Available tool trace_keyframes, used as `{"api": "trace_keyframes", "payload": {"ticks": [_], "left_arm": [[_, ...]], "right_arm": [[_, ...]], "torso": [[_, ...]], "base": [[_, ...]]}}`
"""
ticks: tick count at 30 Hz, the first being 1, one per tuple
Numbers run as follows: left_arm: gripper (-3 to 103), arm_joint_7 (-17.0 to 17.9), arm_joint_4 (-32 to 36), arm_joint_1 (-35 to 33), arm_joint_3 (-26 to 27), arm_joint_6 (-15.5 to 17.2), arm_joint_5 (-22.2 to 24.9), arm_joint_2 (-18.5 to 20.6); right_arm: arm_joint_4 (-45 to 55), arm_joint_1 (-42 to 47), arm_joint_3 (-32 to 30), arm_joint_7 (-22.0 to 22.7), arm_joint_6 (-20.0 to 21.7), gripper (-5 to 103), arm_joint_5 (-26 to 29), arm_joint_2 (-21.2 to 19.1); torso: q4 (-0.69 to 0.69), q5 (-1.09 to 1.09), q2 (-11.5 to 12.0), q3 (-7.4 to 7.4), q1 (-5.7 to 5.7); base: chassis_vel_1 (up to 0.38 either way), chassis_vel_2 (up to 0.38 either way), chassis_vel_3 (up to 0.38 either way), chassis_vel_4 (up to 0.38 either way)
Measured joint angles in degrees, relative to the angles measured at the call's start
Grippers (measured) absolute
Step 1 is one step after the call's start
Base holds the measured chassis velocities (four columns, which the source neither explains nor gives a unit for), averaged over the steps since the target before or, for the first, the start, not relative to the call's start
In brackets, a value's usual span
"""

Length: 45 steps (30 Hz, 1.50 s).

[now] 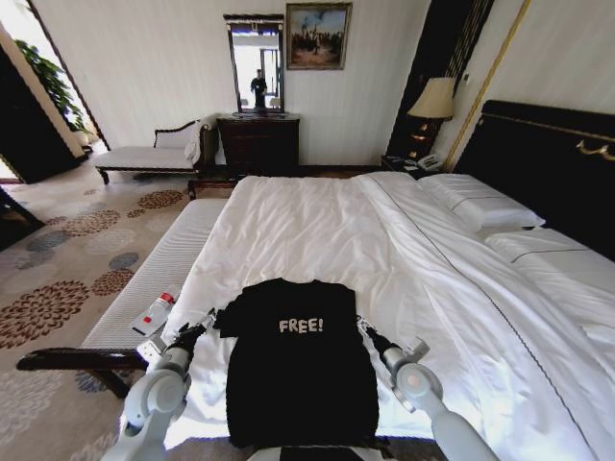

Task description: Fold the clothes on the bed.

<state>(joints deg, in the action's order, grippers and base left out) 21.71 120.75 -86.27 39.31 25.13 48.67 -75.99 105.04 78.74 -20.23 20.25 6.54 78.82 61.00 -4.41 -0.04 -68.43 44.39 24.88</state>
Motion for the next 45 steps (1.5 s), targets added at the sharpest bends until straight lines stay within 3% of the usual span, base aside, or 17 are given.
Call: {"api": "trace_keyframes", "payload": {"ticks": [2,5,30,33,37,39,45], "left_arm": [[100,0.1,0.1,-0.2,0.0,0.0,0.0,-0.3],[100,0.1,0.3,-0.4,0.1,0.0,-0.3,-0.7],[100,0.3,1.6,-1.8,0.3,0.0,-1.8,-2.8],[100,0.3,1.5,-1.9,0.2,-0.1,-2.1,-3.2],[100,0.3,1.3,-2.0,0.1,-0.1,-2.4,-3.4],[100,0.3,1.2,-2.0,0.1,-0.2,-2.4,-3.4],[100,0.3,1.2,-2.0,0.1,-0.2,-2.4,-3.4]], "right_arm": [[0.4,0.3,0.2,0.0,0.0,52,-0.3,0.0],[0.7,0.8,0.6,-0.1,0.0,44,-0.9,-0.1],[1.4,2.2,1.9,-0.5,-0.5,41,-2.5,0.6],[1.7,2.3,1.9,-0.5,-0.6,35,-2.5,0.6],[2.1,2.4,1.9,-0.5,-0.6,14,-2.6,0.6],[2.1,2.5,1.9,-0.5,-0.6,9,-2.6,0.6],[1.9,2.4,1.9,-0.4,-0.6,1,-2.9,0.5]], "torso": [[0.0,-0.01,0.0,0.0,0.0],[0.0,-0.01,0.0,0.0,0.0],[0.0,0.0,0.0,0.0,0.0],[0.0,0.0,0.0,0.0,0.0],[0.0,0.0,0.0,0.0,0.0],[0.0,-0.01,0.0,0.0,0.0],[0.0,0.0,0.0,0.0,0.0]], "base": [[0.0,0.0,0.0,0.0],[0.0,0.0,0.0,0.0],[0.0,0.0,0.0,0.0],[0.0,0.0,0.0,0.0],[0.0,0.0,0.0,0.0],[0.0,0.0,0.0,0.0],[0.0,0.0,0.0,0.0]]}}
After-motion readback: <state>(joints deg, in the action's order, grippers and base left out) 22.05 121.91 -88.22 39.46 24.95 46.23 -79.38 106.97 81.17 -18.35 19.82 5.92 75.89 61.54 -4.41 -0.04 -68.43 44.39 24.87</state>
